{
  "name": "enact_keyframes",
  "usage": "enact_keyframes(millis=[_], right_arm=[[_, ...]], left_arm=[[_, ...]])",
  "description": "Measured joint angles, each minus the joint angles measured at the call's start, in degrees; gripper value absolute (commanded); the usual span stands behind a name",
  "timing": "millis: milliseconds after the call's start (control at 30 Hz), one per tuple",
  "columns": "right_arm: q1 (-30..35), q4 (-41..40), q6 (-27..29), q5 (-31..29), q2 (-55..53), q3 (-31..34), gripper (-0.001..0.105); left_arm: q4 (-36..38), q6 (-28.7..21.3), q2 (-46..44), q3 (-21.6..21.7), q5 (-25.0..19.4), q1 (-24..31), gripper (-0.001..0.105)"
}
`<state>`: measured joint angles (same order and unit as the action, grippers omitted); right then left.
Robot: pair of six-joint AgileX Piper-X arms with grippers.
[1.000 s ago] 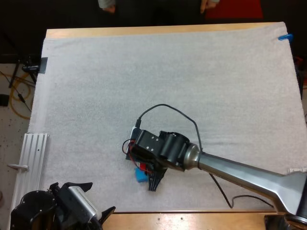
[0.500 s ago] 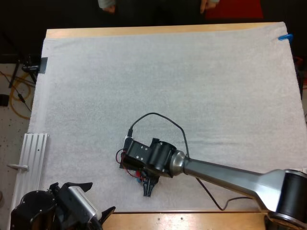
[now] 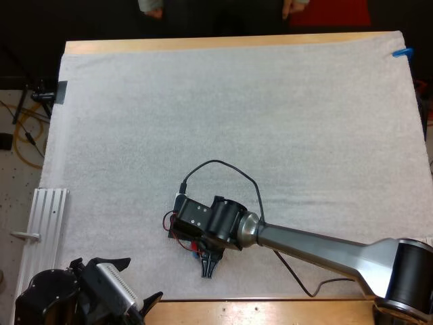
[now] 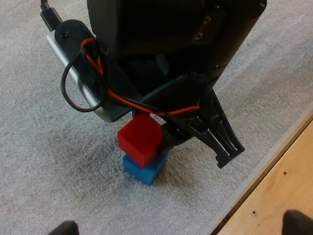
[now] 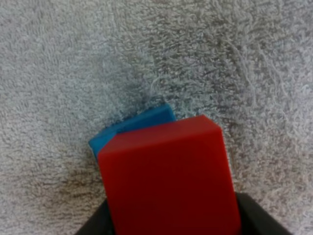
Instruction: Stack red cube on blue cube
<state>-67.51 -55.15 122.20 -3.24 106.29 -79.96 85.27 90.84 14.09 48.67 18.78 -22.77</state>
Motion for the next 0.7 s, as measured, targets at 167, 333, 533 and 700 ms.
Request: enact_keyframes(millis=[167, 333, 533, 700], right_arm=[[0.00, -0.32, 0.00, 2.35, 0.27, 0.00, 0.053], [0.00, -0.46, 0.00, 3.82, 0.55, 0.00, 0.053], [0.00, -1.43, 0.00, 2.76, 0.28, 0.00, 0.053], [0.00, -4.01, 0.00, -1.12, -2.52, 0.00, 0.069]], left_arm=[[0.00, 0.00, 0.00, 0.00, 0.00, 0.00, 0.076], [0.00, 0.00, 0.00, 0.00, 0.00, 0.00, 0.076], [0.00, 0.00, 0.00, 0.00, 0.00, 0.00, 0.076], [0.00, 0.00, 0.00, 0.00, 0.00, 0.00, 0.076]])
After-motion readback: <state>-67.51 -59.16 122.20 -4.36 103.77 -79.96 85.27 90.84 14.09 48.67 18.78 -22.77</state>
